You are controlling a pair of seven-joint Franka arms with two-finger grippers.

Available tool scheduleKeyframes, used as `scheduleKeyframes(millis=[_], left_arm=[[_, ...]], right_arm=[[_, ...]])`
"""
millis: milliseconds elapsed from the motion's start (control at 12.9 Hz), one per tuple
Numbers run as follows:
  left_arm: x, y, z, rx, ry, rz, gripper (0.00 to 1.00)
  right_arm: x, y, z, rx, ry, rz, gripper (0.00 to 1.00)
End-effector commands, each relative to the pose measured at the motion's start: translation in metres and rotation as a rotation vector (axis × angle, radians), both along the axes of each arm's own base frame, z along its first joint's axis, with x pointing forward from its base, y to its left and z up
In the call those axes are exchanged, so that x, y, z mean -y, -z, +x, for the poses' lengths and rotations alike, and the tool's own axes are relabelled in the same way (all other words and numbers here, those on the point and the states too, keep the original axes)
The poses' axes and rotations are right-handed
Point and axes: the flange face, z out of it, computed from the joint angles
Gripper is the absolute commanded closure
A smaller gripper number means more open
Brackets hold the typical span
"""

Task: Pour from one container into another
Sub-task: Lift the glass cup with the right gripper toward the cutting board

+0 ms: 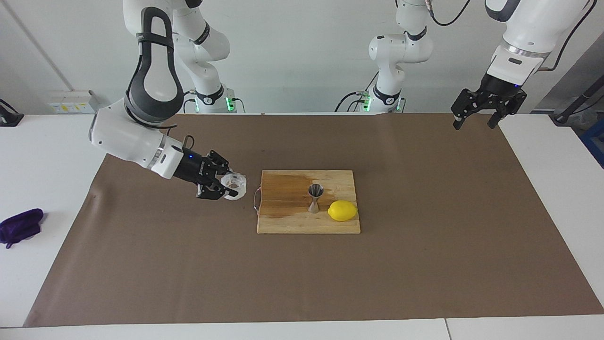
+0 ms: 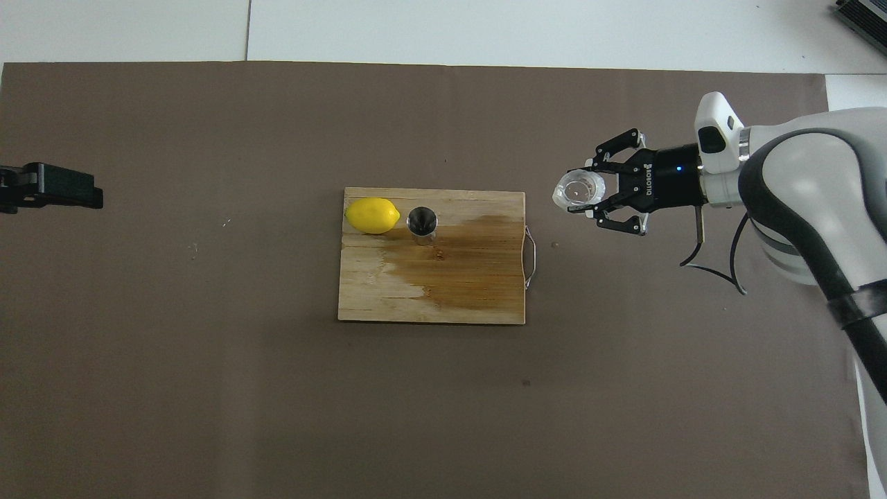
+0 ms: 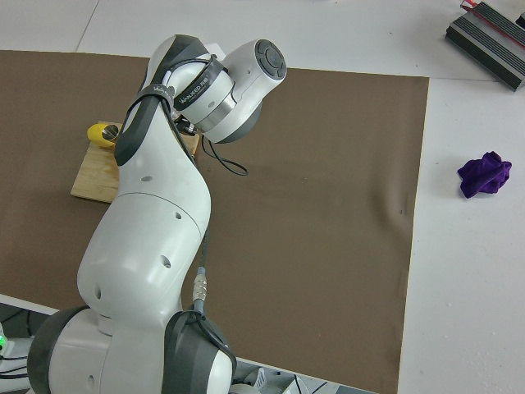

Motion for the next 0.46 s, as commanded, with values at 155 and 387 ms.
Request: scheduleKeyframes(millis=[155, 387], left_arm=[[-0.004, -0.002, -0.009, -0.006, 0.008, 0.017, 0.0], [-0.004, -0.002, -0.009, -0.005, 0.008, 0.018, 0.0]], right_arm=[[-0.087, -0.017, -0.008, 0.02, 0.027, -0.015, 1.0], [-0.121, -0.015, -0.013, -0.005, 0.047, -0.03, 1.0]])
